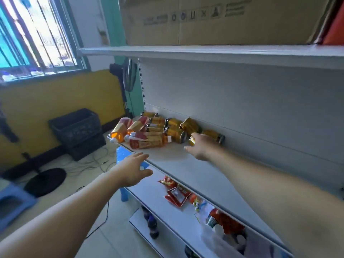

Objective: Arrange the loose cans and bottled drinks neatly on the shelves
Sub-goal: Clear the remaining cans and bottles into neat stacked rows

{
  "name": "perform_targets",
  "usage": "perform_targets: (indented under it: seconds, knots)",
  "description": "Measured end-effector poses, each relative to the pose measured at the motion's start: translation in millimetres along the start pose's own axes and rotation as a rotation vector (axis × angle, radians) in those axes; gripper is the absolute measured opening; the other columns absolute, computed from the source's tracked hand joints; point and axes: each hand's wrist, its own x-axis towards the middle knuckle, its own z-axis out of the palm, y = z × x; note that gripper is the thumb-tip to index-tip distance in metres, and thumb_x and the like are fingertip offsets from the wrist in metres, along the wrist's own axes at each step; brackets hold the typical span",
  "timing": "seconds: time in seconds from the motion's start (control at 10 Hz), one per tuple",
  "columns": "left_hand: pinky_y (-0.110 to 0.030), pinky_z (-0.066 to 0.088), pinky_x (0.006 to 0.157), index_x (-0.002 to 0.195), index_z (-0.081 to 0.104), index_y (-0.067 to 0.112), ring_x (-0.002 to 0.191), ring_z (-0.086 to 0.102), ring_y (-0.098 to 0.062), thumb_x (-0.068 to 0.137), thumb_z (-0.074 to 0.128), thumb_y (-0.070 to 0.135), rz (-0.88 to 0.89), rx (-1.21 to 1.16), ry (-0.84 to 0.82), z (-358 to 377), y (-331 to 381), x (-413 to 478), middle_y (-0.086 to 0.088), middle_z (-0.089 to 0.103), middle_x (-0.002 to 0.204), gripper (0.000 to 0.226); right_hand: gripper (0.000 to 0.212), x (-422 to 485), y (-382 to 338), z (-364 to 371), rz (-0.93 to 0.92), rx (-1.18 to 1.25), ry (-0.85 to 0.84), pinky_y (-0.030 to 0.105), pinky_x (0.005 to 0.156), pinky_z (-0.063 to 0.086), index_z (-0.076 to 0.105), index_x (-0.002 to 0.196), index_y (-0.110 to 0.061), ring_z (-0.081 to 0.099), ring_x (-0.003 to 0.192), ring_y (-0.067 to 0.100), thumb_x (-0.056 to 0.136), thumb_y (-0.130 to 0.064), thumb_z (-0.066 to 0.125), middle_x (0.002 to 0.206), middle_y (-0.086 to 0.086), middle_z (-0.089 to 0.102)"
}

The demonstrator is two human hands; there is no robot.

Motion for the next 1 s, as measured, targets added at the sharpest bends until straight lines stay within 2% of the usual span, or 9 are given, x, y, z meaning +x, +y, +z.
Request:
perform_targets:
  seconds: [0.1, 0.2, 0.3, 0.5, 0.6, 0.7, 0.8, 0.9, 1.0]
  knots:
    - [-0.034, 0.029, 0.111, 0.147, 0.030, 0.025, 0.139, 0.030, -0.020, 0.089, 0.057, 0.047, -0.039, 0.004, 0.038, -14, -28, 28, 0.002, 0.027, 0.155, 0.068, 0.062, 33, -18, 16, -0.009, 0.063, -0.010, 0.034, 0.099, 0.042, 0.044, 0.138, -0.017, 0.049, 0.125, 0.030, 0.089, -0.052, 0.057, 0.141, 0.012, 0.048]
    - [-0.035, 0.032, 0.106, 0.147, 0.032, 0.025, 0.136, 0.034, -0.023, 0.089, 0.056, 0.048, -0.086, -0.019, 0.097, -31, -62, 62, 0.000, 0.029, 0.153, 0.067, 0.065, 60, -41, 34, 0.015, 0.137, -0.020, 0.036, 0.102, 0.042, 0.039, 0.143, -0.015, 0.047, 0.129, 0.031, 0.091, -0.050, 0.056, 0.144, 0.013, 0.044]
    - [-0.035, 0.041, 0.093, 0.142, 0.038, 0.025, 0.123, 0.045, -0.027, 0.089, 0.053, 0.052, -0.132, -0.116, 0.154, -45, -96, 101, -0.004, 0.039, 0.145, 0.061, 0.067, 87, -67, 57, 0.083, 0.164, -0.044, 0.042, 0.107, 0.039, 0.036, 0.143, -0.018, 0.046, 0.130, 0.031, 0.090, -0.055, 0.053, 0.145, 0.009, 0.047]
    - [-0.039, 0.046, 0.080, 0.145, 0.029, 0.023, 0.106, 0.054, -0.034, 0.084, 0.059, 0.052, -0.166, -0.241, 0.108, -54, -163, 190, -0.016, 0.043, 0.139, 0.074, 0.089, 122, -122, 92, 0.425, 0.292, -0.042, 0.044, 0.097, 0.050, 0.002, 0.155, -0.026, 0.052, 0.124, 0.034, 0.088, -0.068, 0.044, 0.156, 0.009, 0.029]
    - [-0.041, 0.049, 0.084, 0.148, 0.017, 0.028, 0.101, 0.058, -0.037, 0.082, 0.057, 0.060, -0.142, -0.275, 0.019, -53, -184, 223, -0.020, 0.052, 0.129, 0.083, 0.088, 127, -144, 103, 0.595, 0.421, 0.011, 0.037, 0.075, 0.059, 0.000, 0.154, -0.030, 0.058, 0.114, 0.033, 0.088, -0.069, 0.043, 0.161, 0.000, 0.014]
    - [-0.041, 0.044, 0.098, 0.150, 0.015, 0.015, 0.117, 0.053, -0.036, 0.086, 0.061, 0.047, -0.090, -0.372, -0.095, -46, -196, 245, -0.020, 0.050, 0.134, 0.084, 0.089, 133, -164, 108, 0.722, 0.588, 0.077, 0.030, 0.060, 0.058, 0.000, 0.154, -0.030, 0.062, 0.095, 0.028, 0.087, -0.069, 0.043, 0.160, -0.003, 0.014]
    - [-0.044, 0.044, 0.100, 0.143, 0.031, 0.009, 0.118, 0.053, -0.035, 0.082, 0.068, 0.036, -0.047, -0.397, -0.143, -33, -209, 260, -0.016, 0.051, 0.134, 0.077, 0.100, 143, -184, 115, 0.856, 0.704, 0.144, 0.037, 0.072, 0.058, -0.004, 0.153, -0.026, 0.062, 0.091, 0.028, 0.081, -0.074, 0.047, 0.147, 0.008, 0.039]
    - [-0.033, 0.050, 0.079, 0.134, 0.041, 0.016, 0.099, 0.060, -0.031, 0.083, 0.065, 0.031, -0.021, -0.511, -0.139, -35, -209, 251, -0.013, 0.058, 0.119, 0.058, 0.100, 152, -192, 125, 0.930, 0.728, 0.230, 0.042, 0.087, 0.054, 0.000, 0.151, -0.022, 0.059, 0.101, 0.030, 0.080, -0.065, 0.057, 0.132, 0.013, 0.051]
    - [-0.030, 0.048, 0.057, 0.137, 0.027, 0.028, 0.076, 0.058, -0.028, 0.087, 0.059, 0.022, -0.071, -0.677, -0.100, -46, -208, 233, -0.008, 0.058, 0.101, 0.060, 0.092, 150, -189, 129, 0.966, 0.884, 0.338, 0.038, 0.077, 0.051, 0.006, 0.149, -0.023, 0.054, 0.096, 0.028, 0.082, -0.046, 0.066, 0.131, 0.012, 0.051]
